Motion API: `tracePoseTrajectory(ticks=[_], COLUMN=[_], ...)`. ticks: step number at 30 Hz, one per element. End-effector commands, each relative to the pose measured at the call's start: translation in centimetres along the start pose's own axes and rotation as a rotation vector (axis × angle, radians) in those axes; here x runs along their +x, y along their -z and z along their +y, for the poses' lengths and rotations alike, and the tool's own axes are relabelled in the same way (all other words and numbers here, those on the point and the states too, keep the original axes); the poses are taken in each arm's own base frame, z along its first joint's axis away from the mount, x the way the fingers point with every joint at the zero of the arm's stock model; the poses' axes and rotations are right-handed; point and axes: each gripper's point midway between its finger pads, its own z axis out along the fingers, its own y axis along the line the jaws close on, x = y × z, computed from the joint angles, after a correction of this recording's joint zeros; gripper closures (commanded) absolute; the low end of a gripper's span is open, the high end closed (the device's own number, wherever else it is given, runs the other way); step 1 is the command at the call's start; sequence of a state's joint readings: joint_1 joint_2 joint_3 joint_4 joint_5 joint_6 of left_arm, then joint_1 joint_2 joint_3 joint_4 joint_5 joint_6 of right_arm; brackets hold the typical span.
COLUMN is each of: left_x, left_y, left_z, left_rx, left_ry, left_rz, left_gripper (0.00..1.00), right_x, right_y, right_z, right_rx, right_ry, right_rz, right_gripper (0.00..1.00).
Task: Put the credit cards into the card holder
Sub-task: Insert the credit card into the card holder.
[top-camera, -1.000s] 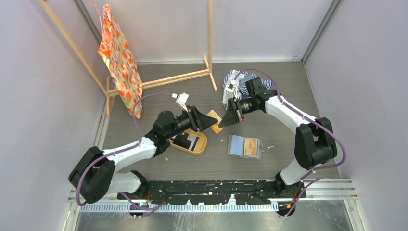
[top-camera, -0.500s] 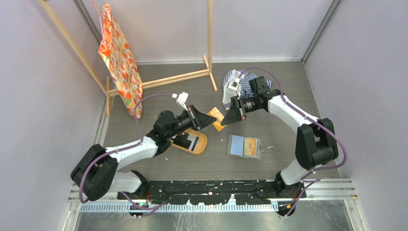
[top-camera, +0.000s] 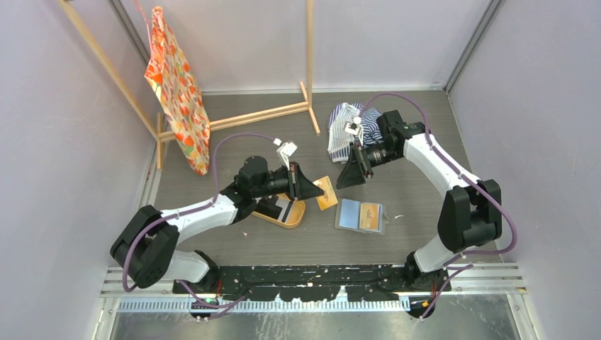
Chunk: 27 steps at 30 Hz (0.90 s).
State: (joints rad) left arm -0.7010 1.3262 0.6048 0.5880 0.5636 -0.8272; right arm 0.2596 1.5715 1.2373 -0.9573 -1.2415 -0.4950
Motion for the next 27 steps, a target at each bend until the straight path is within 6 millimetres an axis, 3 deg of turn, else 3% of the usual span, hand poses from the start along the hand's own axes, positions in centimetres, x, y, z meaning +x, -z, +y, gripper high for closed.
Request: tracePoseTrajectory(ticks=[1,13,20,27], left_x=[1.9,2.7,3.0,3.0], left_y=[-0.1,-1.9,-2.1,-2.1], left_z=[-1.6,-2.8,-2.5,-2.4], left_rx=[0.115,0.190,0.185,0.182], left_ry=[-0.070,-0.077,-0.071,-0.073], left_rz=[0.161,0.238,0.248,0.245], left_gripper=[1.00,1.00,1.00,1.00], right_x=[0.0,0.3,0.4,1.1], right_y=[0.6,-0.9,-0.9,-0.7], right_z=[1.3,1.1,1.1,1.6], right_rx=[-0.003,-0.029,-0.021,-0.027], right_ry=[0.062,0.003,-0.010,0.009], right_rz=[0.004,0.023,0.035,0.060], right_gripper=[0.43,0.49,0.77,0.73])
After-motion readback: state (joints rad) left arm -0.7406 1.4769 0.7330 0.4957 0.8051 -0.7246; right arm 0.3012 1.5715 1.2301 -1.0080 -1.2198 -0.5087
